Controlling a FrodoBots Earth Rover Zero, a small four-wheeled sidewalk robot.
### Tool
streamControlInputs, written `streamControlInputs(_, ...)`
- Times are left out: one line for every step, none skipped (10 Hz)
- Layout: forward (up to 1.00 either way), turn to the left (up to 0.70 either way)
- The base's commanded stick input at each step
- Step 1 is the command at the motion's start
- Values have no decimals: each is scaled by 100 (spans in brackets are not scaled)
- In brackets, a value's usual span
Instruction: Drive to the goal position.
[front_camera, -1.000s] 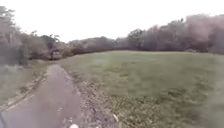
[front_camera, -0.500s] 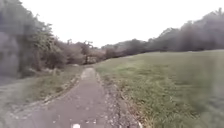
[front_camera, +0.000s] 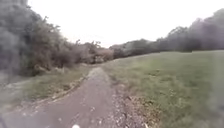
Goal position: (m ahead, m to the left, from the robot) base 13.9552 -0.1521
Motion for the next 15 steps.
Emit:
streamControlInputs(0,0)
streamControlInputs(100,0)
streamControlInputs(100,0)
streamControlInputs(100,4)
streamControlInputs(100,22)
streamControlInputs(100,39)
streamControlInputs(100,2)
streamControlInputs(100,1)
streamControlInputs(100,36)
streamControlInputs(100,39)
streamControlInputs(100,0)
streamControlInputs(100,0)
streamControlInputs(100,0)
streamControlInputs(100,0)
streamControlInputs(100,40)
